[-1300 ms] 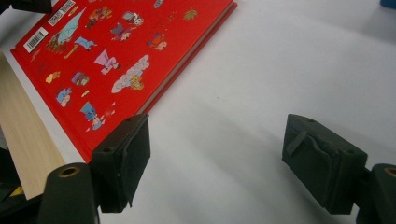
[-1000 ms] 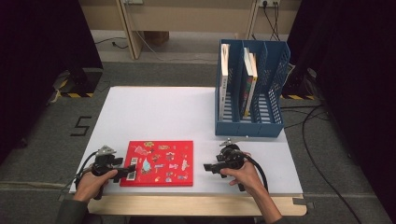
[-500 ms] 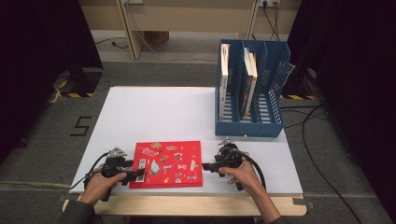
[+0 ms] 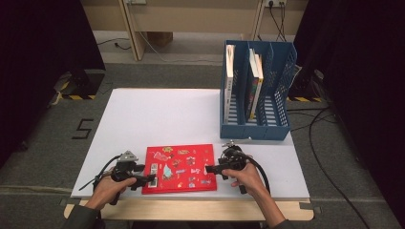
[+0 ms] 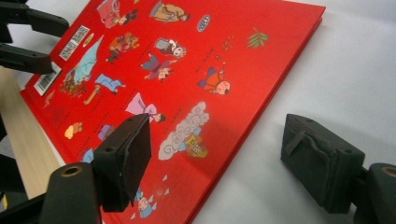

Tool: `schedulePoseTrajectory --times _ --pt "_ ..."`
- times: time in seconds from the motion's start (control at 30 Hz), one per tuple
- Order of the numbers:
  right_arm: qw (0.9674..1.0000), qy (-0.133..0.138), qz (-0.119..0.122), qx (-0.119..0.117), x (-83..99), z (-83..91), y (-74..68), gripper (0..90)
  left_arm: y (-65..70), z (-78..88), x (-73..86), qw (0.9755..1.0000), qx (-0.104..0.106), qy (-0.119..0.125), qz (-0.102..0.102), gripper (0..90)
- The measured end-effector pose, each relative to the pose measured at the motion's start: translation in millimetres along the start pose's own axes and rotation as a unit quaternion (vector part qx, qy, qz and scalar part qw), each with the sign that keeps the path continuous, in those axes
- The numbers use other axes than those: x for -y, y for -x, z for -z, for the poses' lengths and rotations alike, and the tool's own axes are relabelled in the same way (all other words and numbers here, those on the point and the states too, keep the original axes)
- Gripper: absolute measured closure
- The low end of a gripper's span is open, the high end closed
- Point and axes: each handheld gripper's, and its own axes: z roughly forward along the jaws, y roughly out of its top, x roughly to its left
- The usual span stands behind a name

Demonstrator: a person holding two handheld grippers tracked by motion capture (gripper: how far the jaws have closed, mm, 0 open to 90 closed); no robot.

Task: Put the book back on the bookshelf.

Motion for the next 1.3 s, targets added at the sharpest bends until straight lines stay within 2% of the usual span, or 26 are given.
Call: schedulePoseTrajectory --times 0.07,0.27,0.33,0.4,0.47,0.57,0.67,0.73,0.8,0.87,0.93,1.03,1.27,1.3 --pt "1.0 -0.001 0.001 0.001 -0.4 -2.3 -1.1 24.8 -2.1 0.8 0.4 1.0 0.005 -0.001 0.002 32.1" --pt "1.0 0.003 -0.007 -0.005 -3.6 -9.1 -5.9 24.0 -2.7 1.9 2.3 1.0 -0.004 -0.003 -0.003 28.6" --pt "0.9998 0.007 -0.016 -0.004 -4.7 -11.6 -7.9 20.9 -1.1 0.6 2.4 1.0 -0.002 0.0 -0.005 28.0" --pt "0.9991 0.016 -0.037 -0.011 -5.3 -14.9 -10.0 13.5 1.6 -1.0 2.5 0.9998 0.005 -0.001 -0.018 27.4" --pt "0.9985 0.02 -0.05 -0.006 -5.8 -15.6 -11.4 14.7 3.4 -2.3 2.4 0.9997 0.005 -0.003 -0.024 23.2" --pt "0.9953 0.035 -0.09 -0.014 -4.9 -15.3 -10.4 15.4 4.4 -2.9 2.1 0.9996 0.004 -0.006 -0.027 21.5" --pt "0.9902 0.047 -0.128 -0.03 -4.7 -14.1 -7.5 15.6 4.9 -3.1 1.7 0.9995 0.005 -0.008 -0.03 20.7" --pt "0.9891 0.054 -0.132 -0.037 -5.8 -13.1 -6.1 15.3 3.8 -2.6 1.5 0.9992 0.01 -0.011 -0.037 20.5" --pt "0.9867 0.065 -0.14 -0.051 -8.9 -9.6 -4.2 15.5 3.8 -2.6 1.3 0.9991 0.011 -0.01 -0.039 20.4" --pt "0.9862 0.071 -0.138 -0.058 -14.7 -4.8 -5.4 15.5 3.2 -2.5 1.0 0.9991 0.014 -0.007 -0.039 20.1" --pt "0.9878 0.074 -0.125 -0.054 -19.5 -2.2 -8.2 15.6 3.4 -2.5 0.0 0.999 0.014 -0.005 -0.043 19.8" --pt "0.9886 0.076 -0.118 -0.055 -28.6 3.0 -11.5 16.2 3.1 -2.4 -0.9 0.9989 0.016 -0.001 -0.045 19.3" --pt "0.9897 0.08 -0.102 -0.059 -53.0 18.9 -22.7 20.1 3.0 -1.9 -2.2 0.9987 0.029 0.012 -0.039 18.7" --pt "0.9908 0.082 -0.092 -0.057 -58.2 21.8 -25.6 20.6 3.6 -2.2 -2.4 0.9987 0.031 0.016 -0.038 18.6"
